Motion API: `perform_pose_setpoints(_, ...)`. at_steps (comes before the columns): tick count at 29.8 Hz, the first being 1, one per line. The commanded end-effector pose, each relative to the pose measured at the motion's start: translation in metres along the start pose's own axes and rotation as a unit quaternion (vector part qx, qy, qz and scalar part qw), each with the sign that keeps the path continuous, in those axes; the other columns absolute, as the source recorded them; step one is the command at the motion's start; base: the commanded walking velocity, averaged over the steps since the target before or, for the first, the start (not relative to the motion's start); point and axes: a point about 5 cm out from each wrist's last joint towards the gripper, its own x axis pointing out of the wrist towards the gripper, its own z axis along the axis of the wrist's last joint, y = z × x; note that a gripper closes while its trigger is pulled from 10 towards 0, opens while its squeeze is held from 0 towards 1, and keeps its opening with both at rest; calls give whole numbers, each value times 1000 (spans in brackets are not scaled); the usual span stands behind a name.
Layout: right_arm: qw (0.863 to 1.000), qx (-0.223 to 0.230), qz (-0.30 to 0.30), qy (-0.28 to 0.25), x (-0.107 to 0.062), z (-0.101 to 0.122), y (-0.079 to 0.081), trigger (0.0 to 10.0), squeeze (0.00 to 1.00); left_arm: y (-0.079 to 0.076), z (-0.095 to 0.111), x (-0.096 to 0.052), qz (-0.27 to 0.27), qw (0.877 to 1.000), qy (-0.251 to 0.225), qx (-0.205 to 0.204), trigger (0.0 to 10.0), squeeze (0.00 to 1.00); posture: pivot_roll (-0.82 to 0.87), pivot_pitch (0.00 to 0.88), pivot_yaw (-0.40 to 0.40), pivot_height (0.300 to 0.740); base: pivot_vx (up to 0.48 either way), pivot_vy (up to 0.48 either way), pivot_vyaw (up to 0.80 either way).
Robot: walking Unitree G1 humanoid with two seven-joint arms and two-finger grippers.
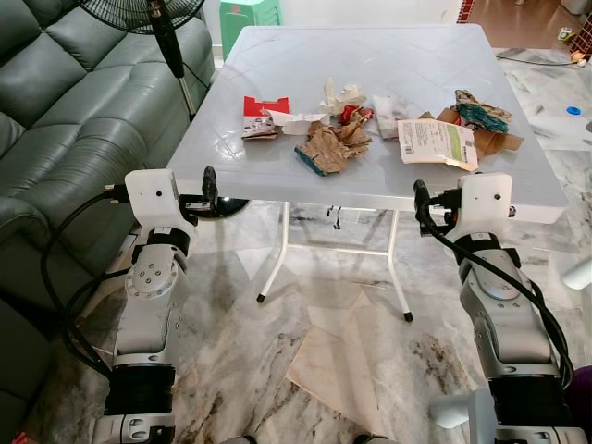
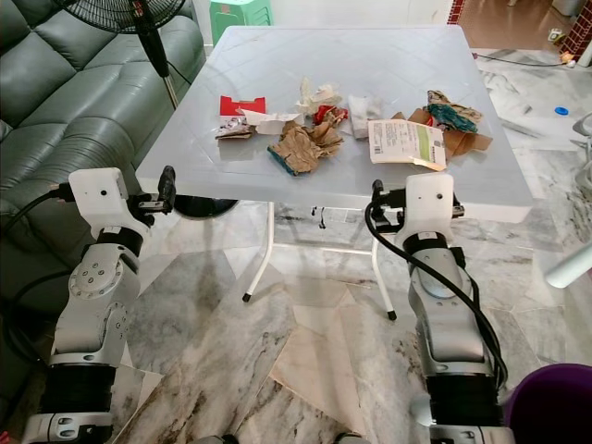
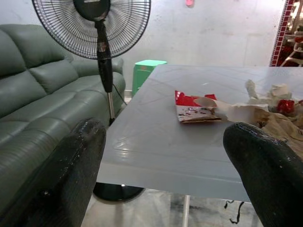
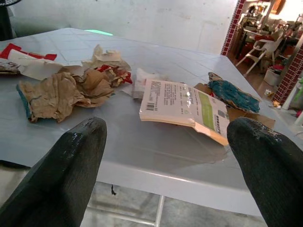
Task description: Picking trash to rubbish bin
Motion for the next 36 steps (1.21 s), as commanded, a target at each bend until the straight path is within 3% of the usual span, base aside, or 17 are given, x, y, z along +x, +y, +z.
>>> perform_pose_setpoints(1, 1000, 2, 6, -21, 1, 9, 2, 10000, 0, 1, 4, 0, -2, 1000, -7, 5, 10000, 0, -48, 94, 48, 740, 337, 0, 0)
perform_pose_setpoints(8, 996, 8, 78, -49, 1, 19, 23, 10000, 0, -7, -1, -5, -8, 1000, 0, -4, 10000, 0, -45, 97, 46, 740, 433, 0, 0)
perform_pose_setpoints(17, 992, 11, 112, -52, -2, 19, 32, 10000, 0, -16, -4, -7, -16, 1000, 7, -15, 10000, 0, -50, 98, 43, 740, 449, 0, 0)
perform_pose_setpoints(24, 996, 23, 82, -37, -4, 11, 26, 10000, 0, -25, -12, -14, -25, 999, 20, -19, 10000, 0, -54, 96, 42, 740, 446, 0, 0)
perform_pose_setpoints(31, 997, 49, 65, -19, -3, 3, 23, 10000, 0, -20, -19, -18, -8, 999, 35, -13, 10000, 0, -43, 93, 39, 740, 404, 0, 0)
perform_pose_setpoints(36, 996, 43, 67, -26, -2, 5, 26, 10000, 0, -17, -17, -19, -4, 999, 28, -15, 10000, 0, -41, 90, 38, 740, 0, 0, 0)
